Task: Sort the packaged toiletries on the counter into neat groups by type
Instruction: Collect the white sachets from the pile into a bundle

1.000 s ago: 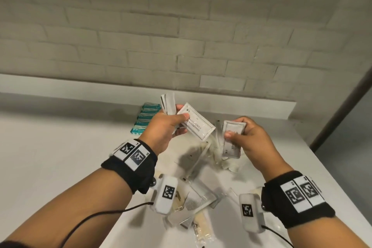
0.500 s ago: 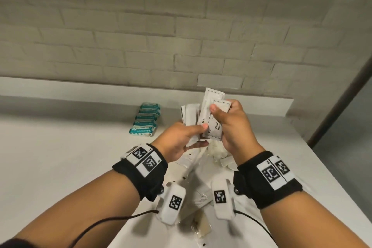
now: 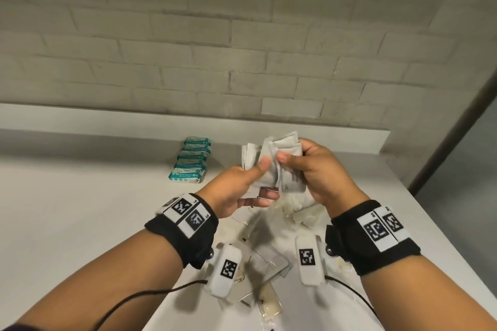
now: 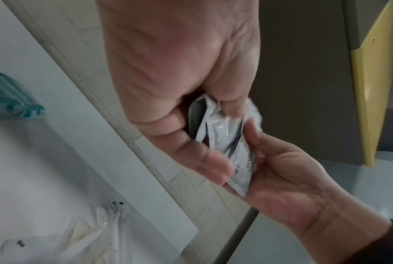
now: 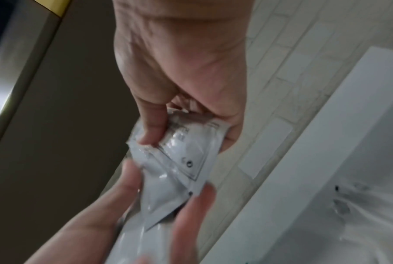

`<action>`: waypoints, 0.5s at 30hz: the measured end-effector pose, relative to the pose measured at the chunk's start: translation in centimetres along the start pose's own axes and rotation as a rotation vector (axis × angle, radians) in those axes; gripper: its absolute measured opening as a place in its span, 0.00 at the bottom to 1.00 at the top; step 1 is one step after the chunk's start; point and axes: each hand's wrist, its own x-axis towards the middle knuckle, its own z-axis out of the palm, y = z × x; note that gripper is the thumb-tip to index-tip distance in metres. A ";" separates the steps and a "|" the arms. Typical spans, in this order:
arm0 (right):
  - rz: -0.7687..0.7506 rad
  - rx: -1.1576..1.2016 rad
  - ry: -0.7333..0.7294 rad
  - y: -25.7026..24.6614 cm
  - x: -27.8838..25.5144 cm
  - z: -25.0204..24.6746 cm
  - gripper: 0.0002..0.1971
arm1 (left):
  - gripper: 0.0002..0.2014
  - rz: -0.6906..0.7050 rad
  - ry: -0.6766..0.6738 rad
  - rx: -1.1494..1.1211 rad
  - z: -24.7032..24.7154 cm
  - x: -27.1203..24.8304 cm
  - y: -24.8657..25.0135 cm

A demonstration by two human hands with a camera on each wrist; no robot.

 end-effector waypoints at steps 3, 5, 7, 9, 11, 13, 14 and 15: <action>-0.184 -0.183 -0.050 -1.0 0.2 -1.3 0.11 | 0.24 -0.050 0.012 -0.105 -0.5 0.3 0.3; -0.183 -0.404 -0.170 -1.1 0.0 -1.9 0.17 | 0.09 -0.004 0.065 -0.193 -1.1 0.5 0.7; -0.102 -0.582 -0.193 -0.5 -0.3 -2.2 0.21 | 0.12 0.076 0.143 -0.212 -1.7 1.1 1.0; -0.049 -0.658 -0.146 0.5 -0.6 -2.6 0.18 | 0.14 0.141 0.201 -0.200 -2.0 1.3 1.3; -0.008 -0.631 -0.079 1.3 -1.0 -3.3 0.13 | 0.11 0.182 0.230 -0.192 -2.2 1.4 1.3; 0.044 -0.519 -0.016 1.7 -1.3 -3.7 0.10 | 0.10 0.209 0.262 -0.176 -2.4 1.5 1.1; 0.056 -0.487 0.013 1.7 -1.3 -3.9 0.10 | 0.10 0.217 0.273 -0.159 -2.5 1.6 1.0; 0.059 -0.477 0.036 1.5 -1.3 -3.9 0.11 | 0.09 0.221 0.278 -0.146 -2.5 1.7 0.8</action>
